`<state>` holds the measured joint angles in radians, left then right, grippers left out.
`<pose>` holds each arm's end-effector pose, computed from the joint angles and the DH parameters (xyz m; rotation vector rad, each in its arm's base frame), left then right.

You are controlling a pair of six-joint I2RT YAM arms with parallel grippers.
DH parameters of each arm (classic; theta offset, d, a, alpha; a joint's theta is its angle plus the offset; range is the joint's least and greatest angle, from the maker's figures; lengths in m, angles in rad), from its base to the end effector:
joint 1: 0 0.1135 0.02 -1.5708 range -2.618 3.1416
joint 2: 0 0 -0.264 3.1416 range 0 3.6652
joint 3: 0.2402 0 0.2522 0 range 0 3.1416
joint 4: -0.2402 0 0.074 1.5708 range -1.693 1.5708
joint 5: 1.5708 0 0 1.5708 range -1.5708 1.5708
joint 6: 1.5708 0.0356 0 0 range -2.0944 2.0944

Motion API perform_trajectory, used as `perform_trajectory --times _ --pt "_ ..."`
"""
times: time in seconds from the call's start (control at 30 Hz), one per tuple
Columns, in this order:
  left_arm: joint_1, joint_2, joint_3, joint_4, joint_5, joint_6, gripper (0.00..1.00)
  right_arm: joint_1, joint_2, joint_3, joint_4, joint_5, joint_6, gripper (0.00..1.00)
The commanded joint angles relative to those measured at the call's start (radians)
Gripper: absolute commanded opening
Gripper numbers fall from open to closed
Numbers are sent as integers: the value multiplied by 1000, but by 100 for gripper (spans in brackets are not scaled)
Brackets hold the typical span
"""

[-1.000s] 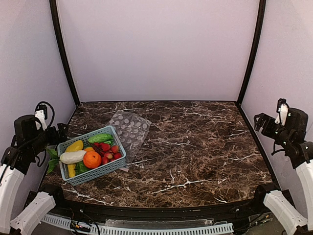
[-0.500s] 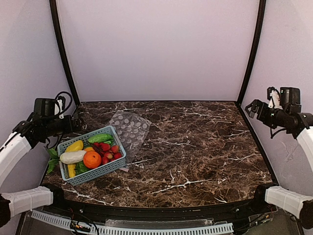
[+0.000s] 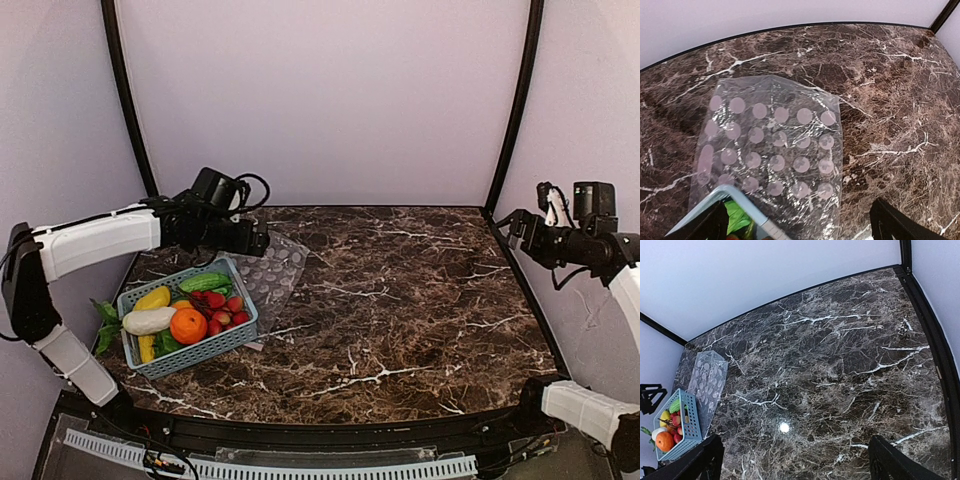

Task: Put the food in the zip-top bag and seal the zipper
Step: Pick up the zipper food storage bag at the center of the board.

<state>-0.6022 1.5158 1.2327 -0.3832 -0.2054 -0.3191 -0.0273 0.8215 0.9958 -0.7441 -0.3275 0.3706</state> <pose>0.2868 -0.1883 0.2990 0.2043 2.2255 -0.2760 0.1620 0.0070 0.3503 0.2343 2.1439 0.5504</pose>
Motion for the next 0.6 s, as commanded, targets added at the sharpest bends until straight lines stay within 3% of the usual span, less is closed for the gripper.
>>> perform_trajectory --times 0.0,0.17,0.57 --pt "-47 168 126 -9 -73 -40 100 -5 13 4 -1 -69 -14 99" --pt "-66 368 280 15 -82 -89 100 -5 13 -28 6 -75 -11 99" --pt "-66 658 471 95 -63 -159 100 -5 48 -54 40 -131 -17 99"
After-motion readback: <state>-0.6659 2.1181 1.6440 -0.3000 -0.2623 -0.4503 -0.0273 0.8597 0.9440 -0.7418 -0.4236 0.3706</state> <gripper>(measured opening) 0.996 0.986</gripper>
